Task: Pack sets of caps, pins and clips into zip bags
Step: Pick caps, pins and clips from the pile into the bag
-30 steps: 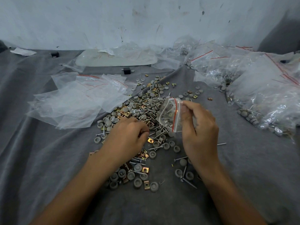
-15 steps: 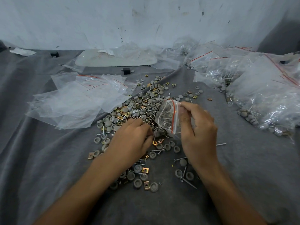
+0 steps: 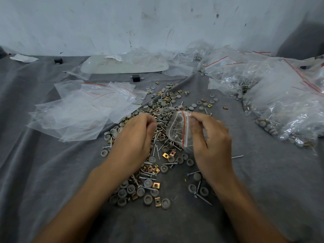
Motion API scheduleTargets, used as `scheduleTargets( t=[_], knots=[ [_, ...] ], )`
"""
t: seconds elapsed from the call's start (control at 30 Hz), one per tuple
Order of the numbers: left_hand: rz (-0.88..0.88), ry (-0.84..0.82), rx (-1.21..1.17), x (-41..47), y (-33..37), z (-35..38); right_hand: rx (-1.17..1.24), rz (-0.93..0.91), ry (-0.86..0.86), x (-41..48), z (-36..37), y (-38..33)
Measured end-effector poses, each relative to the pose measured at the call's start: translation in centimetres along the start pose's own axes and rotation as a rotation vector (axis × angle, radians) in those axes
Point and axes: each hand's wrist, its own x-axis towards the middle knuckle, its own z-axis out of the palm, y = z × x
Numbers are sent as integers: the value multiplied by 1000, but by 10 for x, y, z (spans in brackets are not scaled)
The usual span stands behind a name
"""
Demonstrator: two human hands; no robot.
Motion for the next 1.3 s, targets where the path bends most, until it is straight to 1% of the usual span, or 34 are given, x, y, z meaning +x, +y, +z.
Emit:
scheduleTargets(
  t=[0.07,0.13,0.2,0.27,0.3,0.4,0.47,0.53,0.6,0.67,0.77,0.83,0.9,1.0,1.17,1.23,1.3],
  knots=[
    [75,26,-49,-2,7,1,-23,-10,-33,-1,1,-1],
    [152,8,-3,-6,12,3,-53,-18,-63,-2,2,-2],
    [183,-20,80,-10,14,5,-71,-20,-83,-2,2,-2],
    [181,-37,80,-10,14,7,-79,-21,-92,-2,2,-2],
    [165,-51,23,-10,15,8,-82,-22,-93,-2,2,-2],
    [57,-73,-286,-7,16,7,-79,-17,-88,-1,2,-2],
    [22,-14,-333,-6,13,4,-77,-18,-72,-1,2,-2],
    [10,-27,-231,-3,9,1,-74,-19,-39,-1,2,-1],
    [10,-127,-78,-2,6,-2,-75,-20,-7,0,1,-1],
    [27,-254,23,-4,7,-3,-78,-16,9,0,1,0],
    [66,-395,103,-8,9,-3,-85,-7,23,1,1,2],
    [90,-453,158,-9,11,-1,-82,-8,27,1,0,2],
    [110,-458,201,-9,12,0,-77,-9,20,1,1,1],
    [111,-456,196,-9,13,2,-51,-1,17,0,1,2],
    [137,-476,248,-12,12,4,40,20,79,0,1,2],
    [137,-467,204,-12,11,5,93,77,118,1,0,0],
    [115,-439,108,-10,11,4,162,136,177,2,-2,-1]
  ],
)
